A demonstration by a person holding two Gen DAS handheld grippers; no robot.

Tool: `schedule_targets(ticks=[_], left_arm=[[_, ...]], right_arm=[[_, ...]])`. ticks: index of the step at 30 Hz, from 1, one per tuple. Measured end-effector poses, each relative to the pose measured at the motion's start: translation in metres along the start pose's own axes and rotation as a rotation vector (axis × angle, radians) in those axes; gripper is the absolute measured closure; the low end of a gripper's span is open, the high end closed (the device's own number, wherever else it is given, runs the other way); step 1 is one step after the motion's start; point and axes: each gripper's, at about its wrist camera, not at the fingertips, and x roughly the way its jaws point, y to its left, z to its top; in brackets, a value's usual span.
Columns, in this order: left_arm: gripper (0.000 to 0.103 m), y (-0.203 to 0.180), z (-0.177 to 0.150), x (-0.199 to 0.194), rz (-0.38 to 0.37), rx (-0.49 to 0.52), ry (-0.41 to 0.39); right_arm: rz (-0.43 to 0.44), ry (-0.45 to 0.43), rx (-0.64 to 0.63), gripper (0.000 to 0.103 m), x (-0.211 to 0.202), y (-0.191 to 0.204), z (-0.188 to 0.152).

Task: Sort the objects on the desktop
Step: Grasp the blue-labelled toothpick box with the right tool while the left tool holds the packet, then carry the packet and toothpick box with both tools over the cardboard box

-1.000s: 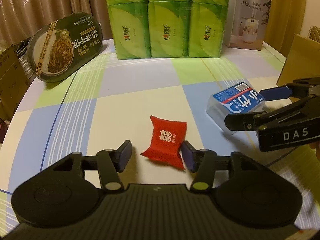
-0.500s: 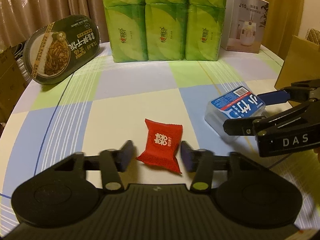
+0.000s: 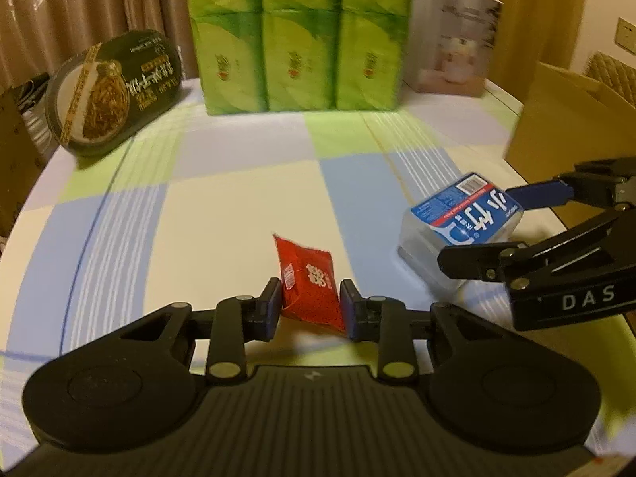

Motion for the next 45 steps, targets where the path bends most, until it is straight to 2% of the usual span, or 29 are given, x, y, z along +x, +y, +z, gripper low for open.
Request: schedule_targets(ticks=[5,11,14,16,17,21,27,33,35,36,37,40,45], left_arm=[[0.078,-0.006,-0.025,-0.025,-0.032,-0.013,0.044],[0.078,-0.015,-0.044,-0.062,-0.049,-0.015,0.035],[0.066,-0.019,-0.048,-0.074,-0.031,-0.016,0.013],[0.053,-0.023,-0.049,-0.076,-0.001,-0.003,-0.005],[0.05,-0.024,-0.049,-0.075,0.014,0.002,-0.011],[0.048,-0.026,-0.046,-0.06,0.041,-0.006,-0.009],[0.048,-0.026,-0.04,-0.032,0.054,-0.062,0.009],[0.052,-0.029,-0.039,-0.016,0.091,-0.056,0.031],[0.059,-0.027,-0.04,-0.017,0.091,-0.071,0.03],[0.069,-0.027,-0.04,-0.018,0.091,-0.076,0.033],[0.074,-0.026,-0.039,-0.018,0.089,-0.079,0.035],[0.075,-0.024,-0.039,-0.02,0.077,-0.086,0.042],[0.077,-0.03,-0.043,-0.034,0.035,-0.065,0.05]], right_arm=[[0.015,0.015,0.061,0.02,-0.032,-0.002,-0.026],[0.035,-0.003,0.093,0.02,-0.068,0.007,-0.047],[0.027,-0.018,0.094,0.02,-0.074,0.008,-0.052],[0.023,-0.019,0.101,0.02,-0.072,0.005,-0.052],[0.02,-0.018,0.108,0.02,-0.07,0.003,-0.053],[0.018,-0.004,0.13,0.02,-0.06,-0.004,-0.053],[0.018,0.003,0.131,0.02,-0.047,-0.009,-0.053],[0.023,-0.007,0.145,0.02,-0.043,-0.014,-0.05],[0.029,-0.005,0.14,0.019,-0.042,-0.011,-0.05],[0.032,-0.003,0.134,0.019,-0.042,-0.01,-0.05],[0.035,-0.002,0.129,0.018,-0.043,-0.009,-0.051],[0.031,0.002,0.114,0.012,-0.043,-0.008,-0.054],[0.024,0.025,0.099,0.011,-0.041,-0.007,-0.062]])
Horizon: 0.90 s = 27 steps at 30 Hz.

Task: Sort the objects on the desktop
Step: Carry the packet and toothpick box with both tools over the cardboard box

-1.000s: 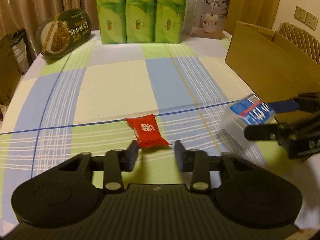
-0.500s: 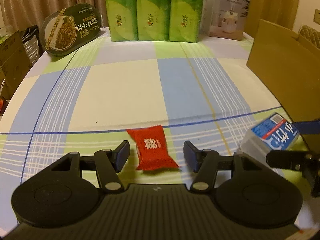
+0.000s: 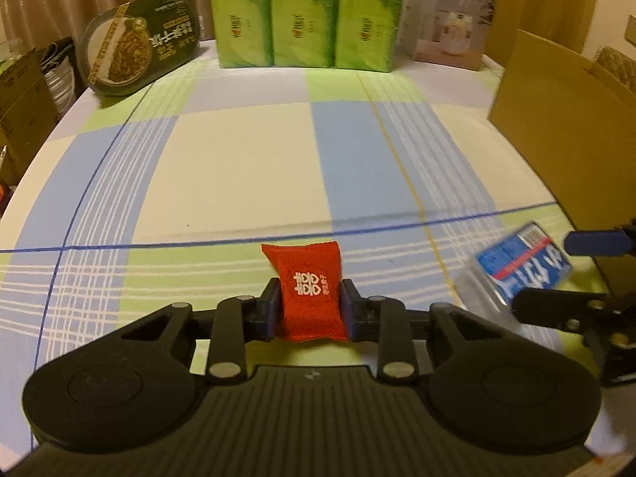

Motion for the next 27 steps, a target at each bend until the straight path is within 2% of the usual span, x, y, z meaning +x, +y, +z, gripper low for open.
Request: schedule_targets(ticks=[5,11,14,16,21,27], left_arm=[[0.077,-0.007,-0.012,-0.03,-0.043,0.049,-0.009],[0.077,-0.013,-0.036,-0.056,-0.08,0.042,-0.005],[0.077,-0.011,-0.042,-0.056,-0.079,0.042,-0.004],[0.077,-0.007,-0.043,-0.055,-0.078,0.033,-0.007],[0.077,0.001,-0.045,-0.047,-0.063,0.021,0.001],[0.073,-0.006,-0.046,-0.043,-0.03,0.089,-0.009]], right_arm=[[-0.002,-0.015,-0.015,0.011,0.002,0.003,-0.005],[-0.007,-0.043,-0.021,0.012,0.006,0.01,-0.006],[-0.016,-0.04,-0.034,0.012,0.01,0.014,-0.007],[-0.042,-0.031,-0.051,0.019,0.014,0.017,-0.008],[-0.059,-0.027,-0.047,0.019,0.018,0.021,-0.004],[-0.05,-0.025,-0.049,0.019,0.024,0.026,0.0]])
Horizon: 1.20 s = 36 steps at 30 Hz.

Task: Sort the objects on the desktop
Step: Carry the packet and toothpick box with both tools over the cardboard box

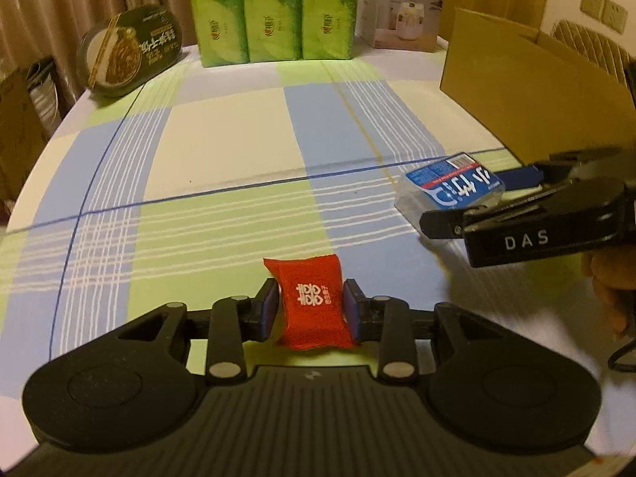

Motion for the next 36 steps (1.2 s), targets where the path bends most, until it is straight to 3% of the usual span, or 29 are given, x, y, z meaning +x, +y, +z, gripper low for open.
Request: schedule_targets(ticks=[4,9,36], left_arm=[[0.072,0.001,-0.001,0.006,-0.001,-0.001,0.007],[0.077,0.004,0.003,0.003,0.006,-0.021,0.008],[0.078,-0.019,0.038,-0.017,-0.093,-0.054,-0.057]], right_arm=[[-0.001,-0.001,0.003,0.02,0.001,0.0,0.001],[0.004,-0.027,0.018,0.02,-0.005,0.001,0.008],[-0.024,-0.201,0.026,0.02,-0.097,-0.01,0.026]])
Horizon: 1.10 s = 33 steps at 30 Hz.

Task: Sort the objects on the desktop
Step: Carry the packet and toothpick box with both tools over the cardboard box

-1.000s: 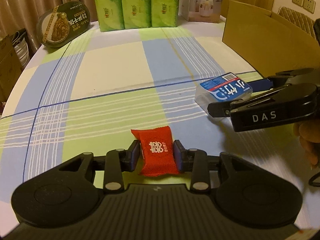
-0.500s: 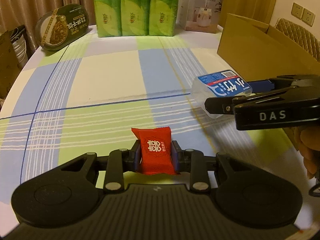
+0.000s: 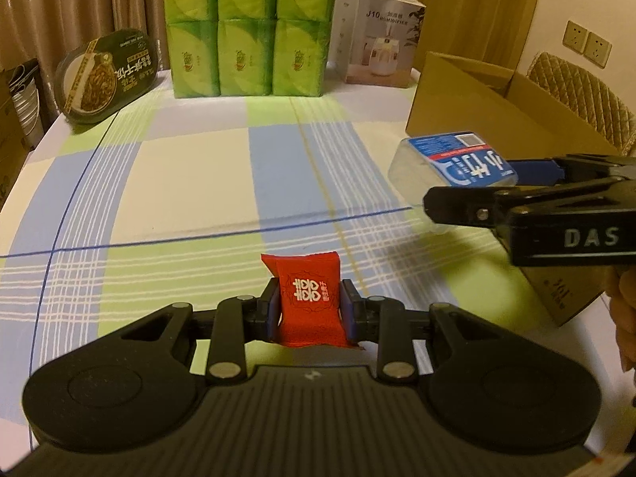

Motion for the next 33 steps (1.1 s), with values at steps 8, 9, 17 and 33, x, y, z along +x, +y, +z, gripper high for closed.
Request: schedule_targets(ticks=[8,9,17,33], left_arm=[[0.078,-0.011,0.011,-0.013,-0.03,-0.018,-0.046],[0.078,-0.013,0.013,-0.015,-0.034,-0.022,-0.052],[0.078,-0.03,0.024,-0.025,-0.06,-0.011,-0.089],[0.078,-0.076,0.028,-0.023,-0.102,0.038,-0.105]], right_arm=[[-0.034,-0.079,-0.029,0.02,-0.033,-0.007,0.012],[-0.038,-0.085,-0.034,0.02,-0.036,-0.009,0.013],[-0.084,-0.137,-0.049,0.02,-0.067,-0.028,0.016],[-0.142,-0.2,0.017,0.02,-0.098,-0.076,0.019]])
